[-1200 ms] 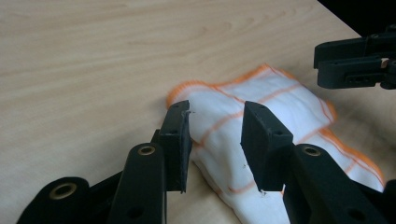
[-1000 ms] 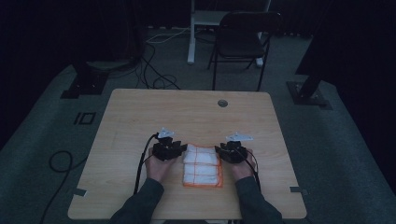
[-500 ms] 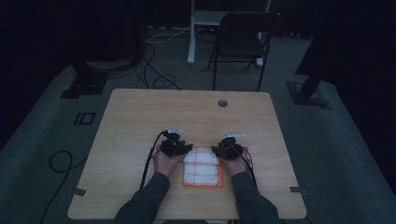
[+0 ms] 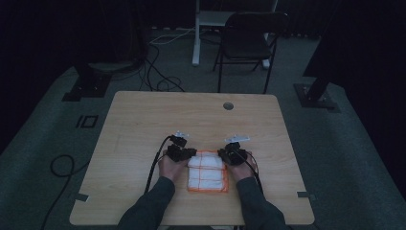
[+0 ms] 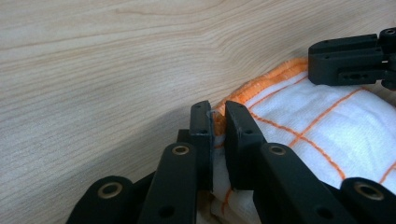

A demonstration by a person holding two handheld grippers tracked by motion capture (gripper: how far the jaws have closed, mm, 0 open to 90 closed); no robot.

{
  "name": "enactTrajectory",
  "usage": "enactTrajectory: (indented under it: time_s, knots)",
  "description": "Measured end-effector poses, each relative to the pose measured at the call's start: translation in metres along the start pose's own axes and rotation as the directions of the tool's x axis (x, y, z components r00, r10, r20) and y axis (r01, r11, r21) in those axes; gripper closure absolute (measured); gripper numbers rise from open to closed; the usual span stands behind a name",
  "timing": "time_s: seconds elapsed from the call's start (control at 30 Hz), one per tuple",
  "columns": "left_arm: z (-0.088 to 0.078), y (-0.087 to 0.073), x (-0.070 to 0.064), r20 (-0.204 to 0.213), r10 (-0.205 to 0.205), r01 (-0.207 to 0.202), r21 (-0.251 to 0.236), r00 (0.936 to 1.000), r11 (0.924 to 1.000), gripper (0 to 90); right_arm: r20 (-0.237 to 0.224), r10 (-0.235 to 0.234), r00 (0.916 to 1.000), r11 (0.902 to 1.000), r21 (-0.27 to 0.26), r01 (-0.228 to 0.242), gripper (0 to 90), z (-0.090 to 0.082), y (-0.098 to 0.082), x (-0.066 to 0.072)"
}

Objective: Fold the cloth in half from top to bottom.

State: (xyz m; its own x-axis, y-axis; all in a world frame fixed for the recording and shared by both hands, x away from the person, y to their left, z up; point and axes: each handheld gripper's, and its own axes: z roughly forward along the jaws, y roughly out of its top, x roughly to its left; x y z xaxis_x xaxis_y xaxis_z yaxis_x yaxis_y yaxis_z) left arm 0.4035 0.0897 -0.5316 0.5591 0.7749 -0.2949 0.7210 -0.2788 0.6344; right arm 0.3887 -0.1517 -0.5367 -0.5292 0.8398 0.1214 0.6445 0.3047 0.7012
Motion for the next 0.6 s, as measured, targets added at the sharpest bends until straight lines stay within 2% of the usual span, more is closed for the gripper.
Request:
enactTrajectory:
  time_s: [0.13,0.37,0.47,0.6]
  knots:
    - [-0.007,0.001,-0.003,0.004,0.010,-0.010,-0.024,0.9999,0.9997,84.1,-0.010,0.003,0.9999,0.9997,-0.026,-0.004,82.2,-0.007,0.001,0.000]
    - [-0.023,0.000,-0.012,0.021,0.036,-0.035,-0.069,0.9991,0.9970,84.2,-0.023,-0.019,0.9996,0.9979,-0.063,0.017,82.1,-0.022,0.003,0.003]
    - [-0.035,-0.003,-0.017,0.036,0.049,-0.045,-0.103,0.9981,0.9937,84.2,-0.042,-0.025,0.9988,0.9953,-0.095,0.021,81.9,-0.032,0.001,0.005]
    - [-0.045,-0.007,-0.023,0.047,0.071,-0.065,-0.124,0.9963,0.9901,84.1,-0.053,-0.036,0.9980,0.9929,-0.115,0.030,81.7,-0.042,-0.002,0.008]
